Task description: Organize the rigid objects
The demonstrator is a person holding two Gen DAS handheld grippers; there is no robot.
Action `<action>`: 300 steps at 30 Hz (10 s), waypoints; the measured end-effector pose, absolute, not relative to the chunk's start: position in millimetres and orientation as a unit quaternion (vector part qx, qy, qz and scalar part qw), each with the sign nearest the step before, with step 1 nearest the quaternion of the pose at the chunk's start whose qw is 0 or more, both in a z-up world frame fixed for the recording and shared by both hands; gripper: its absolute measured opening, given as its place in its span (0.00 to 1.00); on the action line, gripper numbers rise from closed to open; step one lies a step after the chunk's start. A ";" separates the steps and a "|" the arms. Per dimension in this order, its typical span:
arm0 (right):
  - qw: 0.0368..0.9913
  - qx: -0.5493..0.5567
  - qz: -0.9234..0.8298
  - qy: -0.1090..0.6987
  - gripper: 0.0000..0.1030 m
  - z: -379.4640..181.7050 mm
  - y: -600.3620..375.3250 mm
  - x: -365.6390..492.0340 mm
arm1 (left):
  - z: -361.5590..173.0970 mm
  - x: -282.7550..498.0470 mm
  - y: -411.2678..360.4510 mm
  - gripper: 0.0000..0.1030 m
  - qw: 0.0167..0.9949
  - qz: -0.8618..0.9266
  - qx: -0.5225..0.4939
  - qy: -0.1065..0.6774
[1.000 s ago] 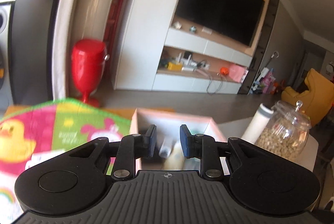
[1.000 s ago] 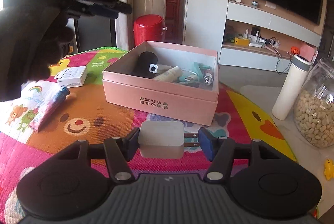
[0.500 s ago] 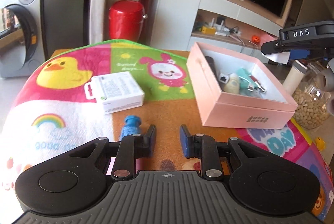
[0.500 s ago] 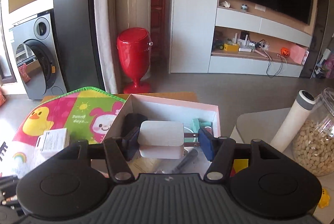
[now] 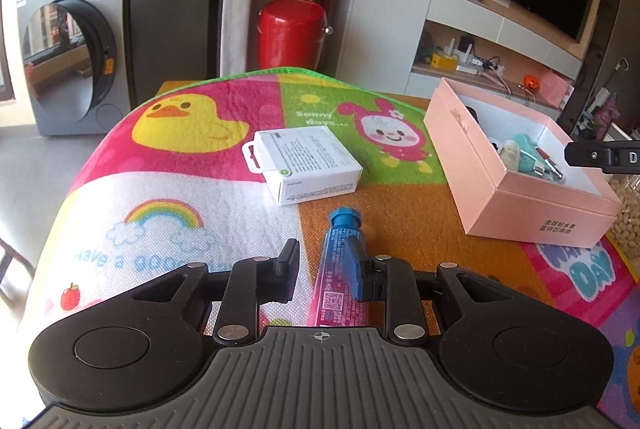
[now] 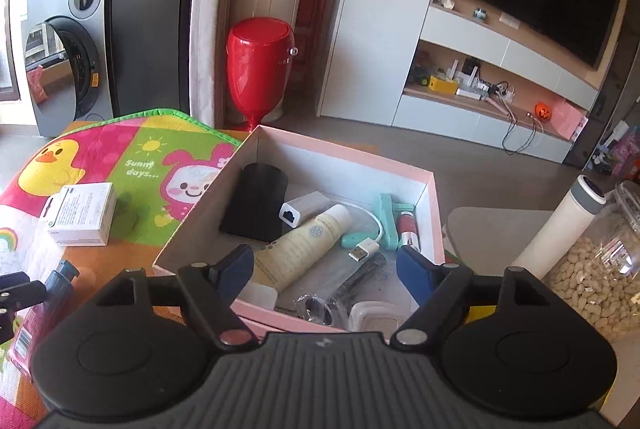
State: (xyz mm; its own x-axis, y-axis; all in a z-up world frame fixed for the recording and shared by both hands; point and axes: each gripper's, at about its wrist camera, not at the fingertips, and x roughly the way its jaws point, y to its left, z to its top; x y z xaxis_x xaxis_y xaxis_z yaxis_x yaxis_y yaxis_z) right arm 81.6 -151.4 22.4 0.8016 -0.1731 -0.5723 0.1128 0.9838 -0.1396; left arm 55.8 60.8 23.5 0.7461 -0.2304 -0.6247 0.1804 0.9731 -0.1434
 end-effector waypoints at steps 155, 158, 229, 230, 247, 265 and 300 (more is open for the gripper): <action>0.933 0.018 0.004 0.360 0.76 -55.2 -146.3 50.2 | 2.8 20.7 7.6 0.72 0.899 -0.268 0.100 0.331; 0.932 0.008 0.012 0.363 0.38 -49.6 -141.6 52.8 | 2.6 15.9 8.8 0.72 0.906 -0.261 0.098 0.320; 0.934 -0.007 0.075 0.348 0.22 -49.4 -137.3 49.7 | 4.4 -2.2 16.0 0.72 0.894 -0.293 0.064 0.332; 0.934 -0.004 0.081 0.348 0.22 -46.6 -138.0 45.8 | 4.5 -2.5 15.8 0.72 0.895 -0.293 0.063 0.331; 0.980 0.031 0.040 0.191 0.20 91.6 -182.6 -28.5 | 116.9 19.2 -25.3 0.72 0.908 -0.353 0.055 0.220; 0.965 -0.015 -0.030 0.262 0.62 36.4 -259.7 38.3 | 69.7 131.8 -51.1 0.62 0.914 -0.247 -0.033 0.320; 0.950 0.005 -0.002 0.312 0.84 -42.8 -151.8 89.1 | 45.7 51.4 23.6 0.96 0.957 -0.062 -0.022 0.281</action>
State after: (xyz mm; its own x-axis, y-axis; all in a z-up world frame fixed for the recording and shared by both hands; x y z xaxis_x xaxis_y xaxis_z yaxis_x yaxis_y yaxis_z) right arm 89.1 -151.8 -42.8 0.8051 -0.0008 -0.5932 0.0066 0.9999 0.0076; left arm 51.4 23.6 45.7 0.8345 -0.1309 -0.5352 0.1064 0.9914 -0.0766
